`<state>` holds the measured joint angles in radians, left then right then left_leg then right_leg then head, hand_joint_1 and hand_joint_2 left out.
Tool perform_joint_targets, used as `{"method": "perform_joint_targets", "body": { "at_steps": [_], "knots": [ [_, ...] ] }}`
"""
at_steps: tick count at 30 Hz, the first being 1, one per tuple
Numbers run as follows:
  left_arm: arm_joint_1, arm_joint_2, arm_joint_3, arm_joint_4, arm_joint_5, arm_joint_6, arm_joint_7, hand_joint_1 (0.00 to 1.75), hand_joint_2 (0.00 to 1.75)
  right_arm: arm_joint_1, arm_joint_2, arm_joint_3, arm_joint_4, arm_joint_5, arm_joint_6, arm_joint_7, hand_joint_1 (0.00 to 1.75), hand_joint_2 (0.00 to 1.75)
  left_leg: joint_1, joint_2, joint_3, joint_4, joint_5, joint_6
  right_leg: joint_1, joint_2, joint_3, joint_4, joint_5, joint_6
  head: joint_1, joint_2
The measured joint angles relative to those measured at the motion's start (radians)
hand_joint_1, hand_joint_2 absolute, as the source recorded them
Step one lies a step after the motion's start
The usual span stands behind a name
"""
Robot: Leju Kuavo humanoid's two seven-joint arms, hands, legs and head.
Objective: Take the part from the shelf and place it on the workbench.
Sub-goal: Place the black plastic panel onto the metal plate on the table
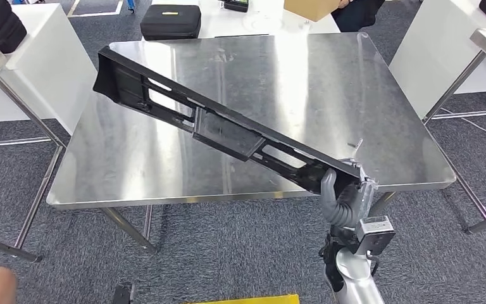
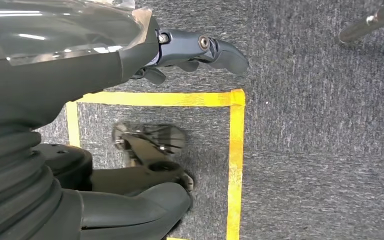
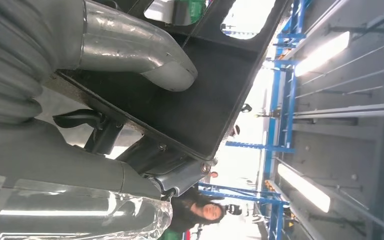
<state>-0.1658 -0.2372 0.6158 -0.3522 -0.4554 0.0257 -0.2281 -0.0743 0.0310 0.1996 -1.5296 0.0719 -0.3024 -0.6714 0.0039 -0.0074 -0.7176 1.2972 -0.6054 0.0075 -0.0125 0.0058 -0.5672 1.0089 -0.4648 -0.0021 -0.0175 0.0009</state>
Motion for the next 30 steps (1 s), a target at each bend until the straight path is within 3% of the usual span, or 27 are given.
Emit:
{"method": "perform_joint_targets", "body": {
  "at_steps": [1, 3, 5, 7, 10, 12, 14, 15, 16, 17, 18, 19, 21, 23, 25, 26, 29, 30],
  "knots": [
    [0.0, 0.002, -0.001, 0.002, 0.002, -0.001, 0.0, 0.0, 1.75, 0.0, -0.001, 0.0, 0.004, -0.001, 0.0, 0.0, 1.75, 1.75, 0.001, 0.001, 0.0, -0.035, 0.03, 0.001, 0.0, 0.001, 0.01, 0.0, -0.008, 0.002, 0.0, 0.0],
    [-0.001, 0.007, -0.004, 0.006, 0.008, -0.002, 0.0, 0.0, 1.75, -0.001, -0.002, 0.002, 0.011, -0.005, -0.001, 0.0, 1.75, 1.75, 0.001, 0.003, 0.039, -0.167, 0.128, 0.009, 0.0, 0.002, 0.032, -0.001, -0.025, 0.008, 0.0, 0.0],
    [-0.003, 0.011, -0.006, 0.011, 0.015, -0.002, 0.0, 0.0, 1.75, -0.004, -0.005, 0.006, 0.017, -0.01, -0.001, 0.0, 1.75, 1.75, -0.006, 0.004, 0.067, -0.255, 0.167, 0.022, 0.002, 0.002, 0.044, -0.004, -0.038, 0.016, 0.001, 0.0],
    [-0.003, 0.013, -0.008, 0.015, 0.019, -0.001, 0.001, 0.0, 1.75, -0.008, -0.006, 0.009, 0.022, -0.012, -0.001, 0.0, 1.75, 1.75, -0.013, 0.003, 0.072, -0.269, 0.16, 0.034, 0.004, 0.002, 0.049, -0.006, -0.043, 0.028, 0.001, 0.0],
    [-0.004, 0.013, -0.011, 0.016, 0.02, -0.002, 0.002, 0.0, 1.75, -0.016, -0.01, 0.013, 0.028, -0.015, -0.002, 0.0, 1.75, 1.75, -0.008, 0.002, 0.101, -0.285, 0.167, 0.052, 0.005, 0.001, 0.041, 0.028, -0.054, 0.043, 0.002, 0.0],
    [-0.01, 0.012, -0.017, 0.02, 0.019, -0.004, 0.002, 0.0, 1.75, -0.027, -0.014, 0.016, 0.036, -0.018, -0.003, -0.001, 1.75, 1.75, -0.005, 0.002, 0.116, -0.289, 0.16, 0.058, 0.003, 0.0, -0.02, 0.13, -0.079, 0.046, 0.004, 0.0],
    [-0.012, 0.012, -0.025, 0.025, 0.019, -0.008, 0.004, 0.0, 1.75, -0.036, -0.017, 0.02, 0.051, -0.019, -0.003, -0.001, 1.75, 1.75, -0.004, 0.0, 0.126, -0.289, 0.149, 0.061, 0.002, 0.0, -0.107, 0.252, -0.113, 0.047, 0.005, 0.0],
    [-0.012, 0.011, -0.03, 0.027, 0.018, -0.01, 0.005, 0.0, 1.75, -0.039, -0.018, 0.023, 0.062, -0.018, -0.003, -0.001, 1.75, 1.75, -0.004, -0.001, 0.133, -0.289, 0.143, 0.061, 0.001, 0.0, -0.136, 0.279, -0.117, 0.049, 0.005, 0.0],
    [-0.012, 0.011, -0.036, 0.029, 0.019, -0.012, 0.008, 0.0, 1.75, -0.046, -0.019, 0.027, 0.074, -0.016, -0.005, -0.002, 1.75, 1.75, -0.004, -0.003, 0.142, -0.289, 0.135, 0.06, 0.001, 0.0, -0.148, 0.268, -0.103, 0.055, 0.005, 0.0],
    [-0.013, 0.011, -0.042, 0.031, 0.019, -0.014, 0.011, 0.0, 1.75, -0.057, -0.021, 0.032, 0.09, -0.013, -0.009, -0.002, 1.75, 1.75, -0.003, -0.004, 0.153, -0.289, 0.127, 0.058, 0.0, 0.0, -0.14, 0.218, -0.069, 0.064, 0.005, 0.0],
    [-0.014, 0.011, -0.05, 0.032, 0.019, -0.015, 0.015, 0.0, 1.75, -0.072, -0.022, 0.036, 0.107, -0.008, -0.015, -0.002, 1.75, 1.75, -0.003, -0.004, 0.164, -0.289, 0.118, 0.055, -0.001, -0.002, -0.119, 0.144, -0.021, 0.075, 0.005, 0.0],
    [-0.016, 0.012, -0.057, 0.033, 0.019, -0.015, 0.02, 0.0, 1.75, -0.091, -0.023, 0.041, 0.128, 0.0, -0.024, -0.003, 1.75, 1.75, -0.004, -0.004, 0.175, -0.289, 0.109, 0.05, 0.0, -0.003, -0.099, 0.076, 0.015, 0.077, 0.005, 0.0],
    [-0.024, 0.014, -0.077, 0.035, 0.02, -0.016, 0.032, 0.0, 1.75, -0.137, -0.021, 0.053, 0.181, 0.026, -0.049, -0.003, 1.75, 1.75, -0.007, -0.002, 0.185, -0.289, 0.094, 0.039, 0.005, -0.006, -0.071, 0.003, 0.049, 0.06, 0.005, 0.0],
    [-0.031, 0.016, -0.097, 0.037, 0.024, -0.017, 0.042, 0.0, 1.75, -0.192, -0.018, 0.065, 0.246, 0.069, -0.089, -0.003, 1.75, 1.75, -0.009, -0.001, 0.19, -0.287, 0.087, 0.029, 0.005, -0.005, -0.063, 0.0, 0.045, 0.035, 0.004, 0.0],
    [-0.037, 0.017, -0.117, 0.038, 0.031, -0.019, 0.048, 0.0, 1.75, -0.258, -0.014, 0.076, 0.324, 0.118, -0.136, -0.003, 1.75, 1.75, -0.006, 0.001, 0.179, -0.258, 0.078, 0.02, -0.001, -0.002, -0.052, -0.002, 0.044, 0.024, 0.004, 0.0],
    [-0.041, 0.017, -0.129, 0.038, 0.034, -0.02, 0.051, 0.0, 1.75, -0.296, -0.011, 0.082, 0.368, 0.136, -0.154, -0.003, 1.75, 1.75, -0.004, 0.002, 0.155, -0.217, 0.067, 0.014, -0.003, -0.001, -0.044, -0.003, 0.041, 0.019, 0.003, 0.0],
    [-0.049, 0.017, -0.155, 0.039, 0.039, -0.023, 0.058, 0.0, 1.75, -0.38, -0.003, 0.091, 0.478, 0.155, -0.174, -0.003, 1.75, 1.75, -0.001, 0.003, 0.026, -0.029, 0.011, 0.003, 0.0, -0.001, -0.03, -0.003, 0.026, 0.005, 0.003, 0.0],
    [-0.048, 0.018, -0.161, 0.04, 0.04, -0.023, 0.06, 0.0, 1.75, -0.396, -0.001, 0.092, 0.505, 0.159, -0.179, -0.003, 1.75, 1.75, -0.001, 0.004, -0.008, 0.002, 0.007, 0.002, 0.001, -0.001, -0.024, -0.003, 0.021, 0.002, 0.003, 0.0]
  ]
}}
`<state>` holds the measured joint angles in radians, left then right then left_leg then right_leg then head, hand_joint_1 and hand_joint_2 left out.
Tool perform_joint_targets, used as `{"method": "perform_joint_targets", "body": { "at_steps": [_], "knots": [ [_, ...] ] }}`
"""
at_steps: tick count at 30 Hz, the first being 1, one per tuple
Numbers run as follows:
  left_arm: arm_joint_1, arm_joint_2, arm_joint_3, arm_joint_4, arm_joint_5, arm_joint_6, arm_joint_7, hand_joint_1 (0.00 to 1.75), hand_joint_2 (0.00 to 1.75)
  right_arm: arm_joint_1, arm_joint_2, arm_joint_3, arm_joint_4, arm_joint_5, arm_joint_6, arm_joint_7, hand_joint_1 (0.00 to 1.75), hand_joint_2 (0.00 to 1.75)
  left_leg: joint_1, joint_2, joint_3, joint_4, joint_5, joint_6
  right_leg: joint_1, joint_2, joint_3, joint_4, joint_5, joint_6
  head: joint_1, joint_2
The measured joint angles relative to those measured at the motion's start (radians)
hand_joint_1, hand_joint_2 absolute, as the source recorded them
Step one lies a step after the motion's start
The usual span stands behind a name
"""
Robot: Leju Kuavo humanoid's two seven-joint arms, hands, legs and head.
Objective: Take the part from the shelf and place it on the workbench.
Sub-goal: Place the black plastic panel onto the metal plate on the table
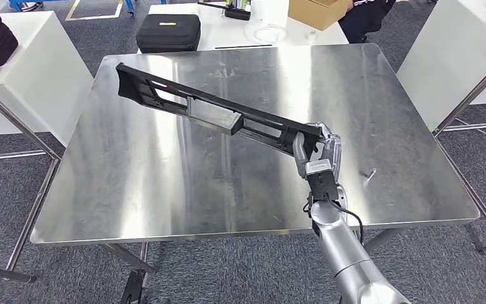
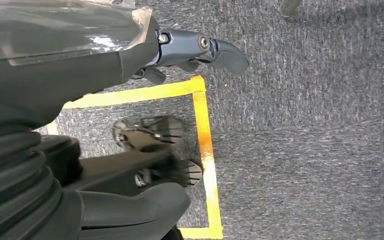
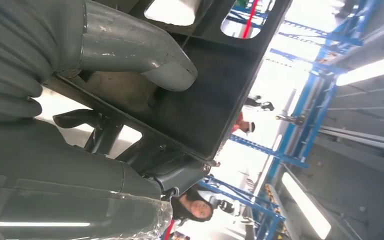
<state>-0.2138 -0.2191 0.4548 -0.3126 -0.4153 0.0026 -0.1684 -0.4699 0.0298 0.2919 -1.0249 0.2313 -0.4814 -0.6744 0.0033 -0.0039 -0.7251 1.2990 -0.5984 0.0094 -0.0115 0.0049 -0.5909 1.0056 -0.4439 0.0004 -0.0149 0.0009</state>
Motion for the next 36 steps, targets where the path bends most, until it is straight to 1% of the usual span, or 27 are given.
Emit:
{"method": "perform_joint_targets", "body": {
  "at_steps": [1, 2, 3, 4, 5, 6, 8, 10, 13, 15, 18, 20, 23, 25, 30, 33, 36],
  "knots": [
    [0.001, 0.001, -0.005, 0.0, 0.001, -0.001, 0.002, 0.0, 1.75, -0.013, 0.001, 0.001, 0.024, 0.008, -0.009, 0.0, 1.75, 1.75, 0.0, 0.0, -0.016, -0.005, 0.017, 0.001, 0.001, 0.0, 0.009, 0.0, -0.006, 0.0, 0.0, 0.0],
    [0.001, 0.002, -0.011, 0.001, 0.003, -0.001, 0.004, 0.0, 1.75, -0.027, 0.003, 0.004, 0.05, 0.023, -0.023, 0.003, 1.75, 1.75, 0.0, 0.0, -0.013, -0.047, 0.056, 0.005, 0.003, 0.001, 0.018, 0.0, -0.013, 0.0, 0.0, 0.0],
    [0.0, 0.003, -0.018, 0.001, 0.005, -0.002, 0.008, 0.0, 1.75, -0.045, 0.006, 0.007, 0.079, 0.042, -0.04, 0.007, 1.75, 1.75, -0.001, 0.0, 0.003, -0.114, 0.11, 0.012, 0.004, 0.002, 0.028, 0.0, -0.019, 0.001, 0.0, 0.0],
    [-0.002, 0.004, -0.027, 0.001, 0.007, -0.003, 0.014, 0.0, 1.75, -0.068, 0.01, 0.01, 0.114, 0.067, -0.061, 0.015, 1.75, 1.75, -0.003, 0.0, 0.022, -0.18, 0.156, 0.02, 0.005, 0.004, 0.036, 0.0, -0.026, 0.003, 0.001, 0.0],
    [-0.006, 0.004, -0.038, 0.002, 0.009, 0.0, 0.023, 0.0, 1.75, -0.097, 0.013, 0.013, 0.154, 0.092, -0.084, 0.029, 1.75, 1.75, -0.006, 0.0, 0.038, -0.235, 0.185, 0.027, 0.007, 0.006, 0.04, -0.001, -0.031, 0.006, 0.001, 0.0],
    [-0.011, 0.003, -0.049, 0.002, 0.011, 0.003, 0.033, 0.0, 1.75, -0.128, 0.016, 0.015, 0.198, 0.115, -0.104, 0.047, 1.75, 1.75, -0.009, 0.0, 0.049, -0.267, 0.202, 0.033, 0.009, 0.006, 0.04, -0.001, -0.034, 0.009, 0.001, 0.0],
    [-0.019, 0.001, -0.072, 0.003, 0.011, 0.011, 0.052, 0.0, 1.75, -0.187, 0.018, 0.016, 0.288, 0.148, -0.134, 0.081, 1.75, 1.75, -0.014, -0.001, 0.056, -0.283, 0.206, 0.032, 0.012, 0.005, 0.037, 0.001, -0.04, 0.014, 0.0, 0.0],
    [-0.023, -0.001, -0.089, 0.003, 0.012, 0.016, 0.062, 0.0, 1.75, -0.23, 0.017, 0.016, 0.357, 0.161, -0.145, 0.097, 1.75, 1.75, -0.016, -0.004, 0.057, -0.283, 0.211, 0.029, 0.012, 0.002, 0.037, 0.001, -0.043, 0.014, 0.0, 0.0],
    [-0.028, -0.003, -0.105, 0.004, 0.013, 0.019, 0.068, 0.0, 1.75, -0.274, 0.018, 0.016, 0.425, 0.174, -0.156, 0.107, 1.75, 1.75, -0.017, -0.006, 0.055, -0.283, 0.208, 0.033, 0.011, 0.0, 0.04, -0.007, -0.043, 0.015, 0.001, 0.0],
    [-0.031, -0.004, -0.116, 0.004, 0.013, 0.018, 0.075, 0.0, 1.75, -0.3, 0.019, 0.016, 0.466, 0.201, -0.175, 0.14, 1.75, 1.75, -0.018, -0.005, 0.055, -0.283, 0.206, 0.035, 0.011, 0.0, 0.041, -0.01, -0.043, 0.015, 0.001, 0.0],
    [-0.037, -0.005, -0.139, 0.006, 0.014, 0.018, 0.093, 0.0, 1.75, -0.342, 0.018, 0.016, 0.529, 0.264, -0.198, 0.232, 1.75, 1.75, -0.019, -0.005, 0.055, -0.283, 0.206, 0.037, 0.01, 0.0, 0.041, -0.012, -0.042, 0.017, 0.001, 0.0],
    [-0.043, -0.005, -0.153, 0.006, 0.014, 0.018, 0.104, 0.0, 1.75, -0.366, 0.013, 0.013, 0.559, 0.318, -0.202, 0.299, 1.75, 1.75, -0.019, -0.006, 0.056, -0.283, 0.207, 0.039, 0.009, 0.0, 0.041, -0.012, -0.041, 0.021, 0.001, 0.0],
    [-0.048, -0.006, -0.171, 0.007, 0.014, 0.018, 0.114, 0.0, 1.75, -0.39, 0.004, 0.004, 0.585, 0.389, -0.204, 0.367, 1.75, 1.75, -0.019, -0.005, 0.056, -0.283, 0.208, 0.041, 0.009, 0.0, 0.041, -0.012, -0.039, 0.026, 0.001, 0.0],
    [-0.05, -0.007, -0.181, 0.008, 0.013, 0.017, 0.12, 0.0, 1.75, -0.399, -0.003, -0.008, 0.595, 0.463, -0.205, 0.415, 1.75, 1.75, -0.019, -0.005, 0.057, -0.282, 0.209, 0.042, 0.009, 0.0, 0.042, -0.012, -0.039, 0.027, 0.001, 0.0],
    [-0.061, -0.011, -0.209, 0.008, 0.011, 0.006, 0.14, 0.0, 1.75, -0.415, -0.023, -0.074, 0.612, 0.705, -0.205, 0.569, 1.75, 1.75, -0.018, -0.006, 0.058, -0.282, 0.21, 0.043, 0.009, -0.001, 0.043, -0.012, -0.039, 0.028, 0.001, 0.0],
    [-0.064, -0.014, -0.222, 0.009, 0.011, 0.001, 0.147, 0.0, 1.75, -0.42, -0.038, -0.12, 0.622, 0.79, -0.205, 0.636, 1.75, 1.75, -0.018, -0.006, 0.057, -0.282, 0.21, 0.043, 0.009, -0.002, 0.044, -0.012, -0.039, 0.028, 0.001, 0.0],
    [-0.066, -0.018, -0.231, 0.009, 0.011, -0.002, 0.153, 0.0, 1.75, -0.42, -0.051, -0.161, 0.63, 0.84, -0.205, 0.672, 1.75, 1.75, -0.018, -0.006, 0.057, -0.282, 0.21, 0.043, 0.009, -0.002, 0.044, -0.012, -0.039, 0.028, 0.001, 0.0]
  ]
}}
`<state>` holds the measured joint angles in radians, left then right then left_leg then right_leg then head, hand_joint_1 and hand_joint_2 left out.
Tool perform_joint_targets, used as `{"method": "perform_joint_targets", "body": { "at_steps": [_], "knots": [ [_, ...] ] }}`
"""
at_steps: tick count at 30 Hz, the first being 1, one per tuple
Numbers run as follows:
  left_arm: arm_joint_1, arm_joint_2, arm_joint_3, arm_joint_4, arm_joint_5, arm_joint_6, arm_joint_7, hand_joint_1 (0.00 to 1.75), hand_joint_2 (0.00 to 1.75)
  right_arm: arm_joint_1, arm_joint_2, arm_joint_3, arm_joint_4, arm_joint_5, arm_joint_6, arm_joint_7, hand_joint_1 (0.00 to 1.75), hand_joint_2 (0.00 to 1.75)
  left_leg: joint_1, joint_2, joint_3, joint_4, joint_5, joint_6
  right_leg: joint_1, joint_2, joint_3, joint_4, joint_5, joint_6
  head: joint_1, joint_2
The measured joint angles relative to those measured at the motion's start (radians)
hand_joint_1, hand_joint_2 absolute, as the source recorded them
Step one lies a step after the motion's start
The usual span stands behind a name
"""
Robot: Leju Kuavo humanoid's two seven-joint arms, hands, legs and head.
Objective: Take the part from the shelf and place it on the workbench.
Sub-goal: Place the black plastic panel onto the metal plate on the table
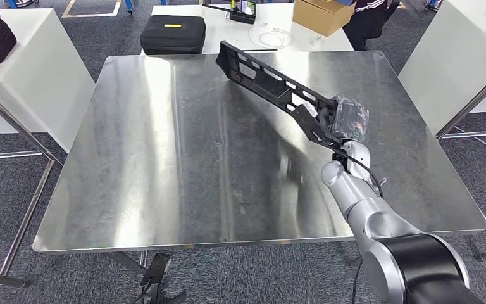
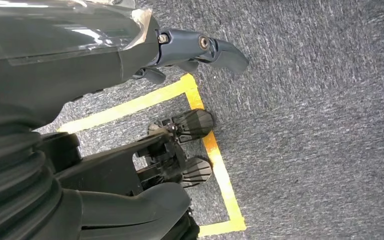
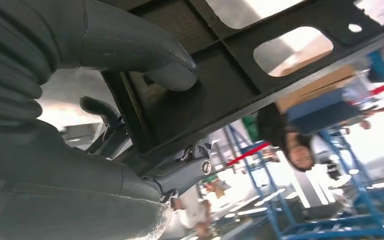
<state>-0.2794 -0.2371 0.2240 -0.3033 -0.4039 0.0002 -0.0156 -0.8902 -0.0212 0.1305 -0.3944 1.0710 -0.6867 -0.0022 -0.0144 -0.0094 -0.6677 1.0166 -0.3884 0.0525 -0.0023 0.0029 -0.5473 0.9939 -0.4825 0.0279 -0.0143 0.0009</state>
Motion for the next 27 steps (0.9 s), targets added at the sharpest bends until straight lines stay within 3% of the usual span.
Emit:
{"method": "perform_joint_targets", "body": {
  "at_steps": [4, 8, 17, 21, 27],
  "knots": [
    [-0.001, -0.005, -0.009, 0.0, 0.001, -0.006, 0.003, 0.0, 1.75, 0.0, -0.012, -0.051, 0.012, 0.023, 0.0, 0.01, 1.75, 1.75, 0.0, 0.0, 0.0, 0.0, 0.0, 0.0, 0.0, 0.0, 0.0, 0.0, 0.0, 0.0, 0.0, 0.0],
    [-0.002, -0.008, -0.017, 0.0, 0.001, -0.008, 0.003, 0.0, 1.75, 0.0, -0.017, -0.075, 0.02, 0.024, 0.0, 0.005, 0.0, 0.0, 0.0, 0.0, 0.0, 0.0, 0.0, 0.0, 0.0, 0.0, 0.0, 0.0, 0.0, 0.0, 0.0, 0.0],
    [-0.002, -0.009, -0.021, 0.003, 0.004, -0.01, 0.003, 0.0, 1.75, 0.003, -0.019, -0.124, 0.032, 0.029, 0.0, -0.011, 0.0, 0.0, 0.0, 0.0, 0.0, 0.0, 0.0, 0.0, 0.001, 0.0, 0.0, 0.0, 0.0, 0.0, 0.0, 0.0],
    [-0.002, -0.011, -0.021, 0.003, 0.005, 0.008, 0.002, 0.0, 0.0, 0.003, -0.02, -0.137, 0.035, 0.044, 0.0, -0.016, 0.0, 0.0, 0.0, 0.0, 0.0, 0.0, 0.0, 0.0, 0.001, 0.0, 0.0, 0.0, 0.0, 0.0, 0.0, 0.0],
    [-0.001, -0.014, -0.022, 0.004, 0.013, 0.028, 0.0, 0.0, 0.0, 0.003, -0.02, -0.163, 0.035, 0.09, 0.0, -0.029, 0.0, 0.0, 0.0, 0.0, 0.0, 0.0, 0.0, 0.0, 0.001, 0.0, 0.0, 0.0, 0.0, 0.0, 0.0, 0.0]
  ]
}}
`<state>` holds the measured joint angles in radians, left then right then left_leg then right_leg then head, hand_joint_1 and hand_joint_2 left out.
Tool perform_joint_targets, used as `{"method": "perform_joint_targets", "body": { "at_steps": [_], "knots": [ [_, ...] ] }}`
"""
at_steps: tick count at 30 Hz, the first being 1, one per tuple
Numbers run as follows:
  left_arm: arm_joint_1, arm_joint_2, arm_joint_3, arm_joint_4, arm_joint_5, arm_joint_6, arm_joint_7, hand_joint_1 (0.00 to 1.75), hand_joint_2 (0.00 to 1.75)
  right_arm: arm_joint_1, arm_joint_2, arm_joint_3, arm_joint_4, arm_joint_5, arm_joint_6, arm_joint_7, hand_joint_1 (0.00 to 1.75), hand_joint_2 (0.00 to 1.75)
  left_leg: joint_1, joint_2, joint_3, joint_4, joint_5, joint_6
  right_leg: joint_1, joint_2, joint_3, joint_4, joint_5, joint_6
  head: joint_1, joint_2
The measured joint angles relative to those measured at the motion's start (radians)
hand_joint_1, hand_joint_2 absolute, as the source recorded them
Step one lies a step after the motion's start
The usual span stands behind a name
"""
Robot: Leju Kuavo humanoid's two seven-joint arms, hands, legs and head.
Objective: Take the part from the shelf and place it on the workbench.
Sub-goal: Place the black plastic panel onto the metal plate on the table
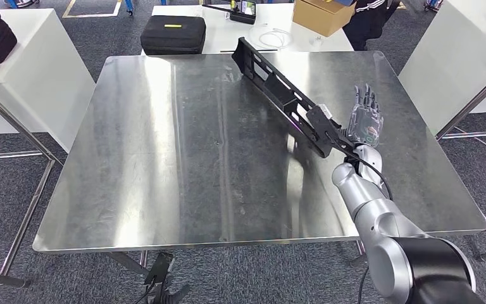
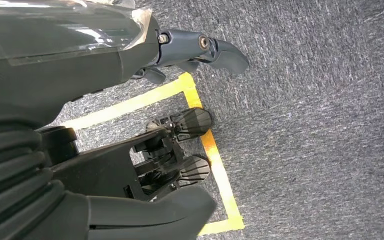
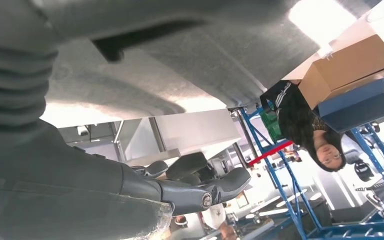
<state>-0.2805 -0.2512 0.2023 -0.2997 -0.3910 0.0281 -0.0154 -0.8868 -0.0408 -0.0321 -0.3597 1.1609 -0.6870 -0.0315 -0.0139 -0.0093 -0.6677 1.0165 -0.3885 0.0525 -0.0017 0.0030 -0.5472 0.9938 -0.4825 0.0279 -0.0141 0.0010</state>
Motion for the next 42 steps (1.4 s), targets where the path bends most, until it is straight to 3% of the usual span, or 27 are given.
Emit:
{"method": "perform_joint_targets", "body": {
  "at_steps": [12, 17, 23, 31, 36, 42],
  "knots": [
    [0.002, -0.001, -0.003, 0.001, 0.006, 0.007, -0.002, 0.0, 0.0, 0.0, 0.0, -0.052, -0.001, -0.003, 0.0, -0.049, 0.0, 0.0, 0.0, 0.0, 0.0, 0.0, 0.0, 0.0, 0.0, 0.0, 0.0, 0.0, 0.0, 0.0, 0.0, 0.0],
    [0.001, -0.002, -0.01, 0.001, 0.008, 0.007, -0.001, 0.0, 0.0, -0.006, 0.008, -0.099, 0.0, -0.109, 0.008, -0.181, 0.0, 0.0, 0.0, 0.0, 0.0, 0.0, 0.0, 0.0, 0.001, 0.0, 0.001, 0.0, 0.0, 0.0, 0.0, 0.0],
    [-0.001, -0.002, -0.024, 0.001, 0.012, 0.007, 0.002, 0.0, 0.0, -0.053, 0.022, -0.156, 0.0, -0.224, 0.159, -0.321, 0.0, 0.0, 0.0, 0.0, 0.0, 0.0, 0.0, 0.0, 0.001, 0.0, 0.001, 0.0, 0.0, 0.0, 0.0, 0.0],
    [-0.001, 0.001, -0.028, 0.002, 0.017, 0.007, 0.002, 0.0, 0.0, -0.081, 0.039, -0.174, 0.0, -0.256, 0.225, -0.349, 0.0, 0.0, 0.0, 0.0, 0.0, 0.0, 0.0, 0.0, 0.001, 0.0, 0.001, 0.0, 0.0, 0.0, 0.0, 0.0],
    [0.0, 0.002, -0.031, 0.003, 0.021, 0.007, 0.01, 0.0, 0.0, -0.081, 0.052, -0.189, -0.005, -0.398, 0.433, -0.41, 0.0, 0.0, 0.0, 0.0, 0.0, 0.0, 0.0, 0.0, 0.001, 0.0, 0.001, 0.0, 0.0, 0.0, 0.0, 0.0],
    [0.001, 0.012, -0.051, 0.004, 0.029, -0.007, 0.012, 0.0, 0.0, -0.016, 0.071, -0.172, -0.085, -0.762, 0.856, -0.527, 0.0, 0.0, 0.001, -0.001, 0.0, 0.0, 0.0, 0.0, 0.002, 0.0, 0.001, 0.0, 0.0, 0.0, 0.0, 0.0]
  ]
}}
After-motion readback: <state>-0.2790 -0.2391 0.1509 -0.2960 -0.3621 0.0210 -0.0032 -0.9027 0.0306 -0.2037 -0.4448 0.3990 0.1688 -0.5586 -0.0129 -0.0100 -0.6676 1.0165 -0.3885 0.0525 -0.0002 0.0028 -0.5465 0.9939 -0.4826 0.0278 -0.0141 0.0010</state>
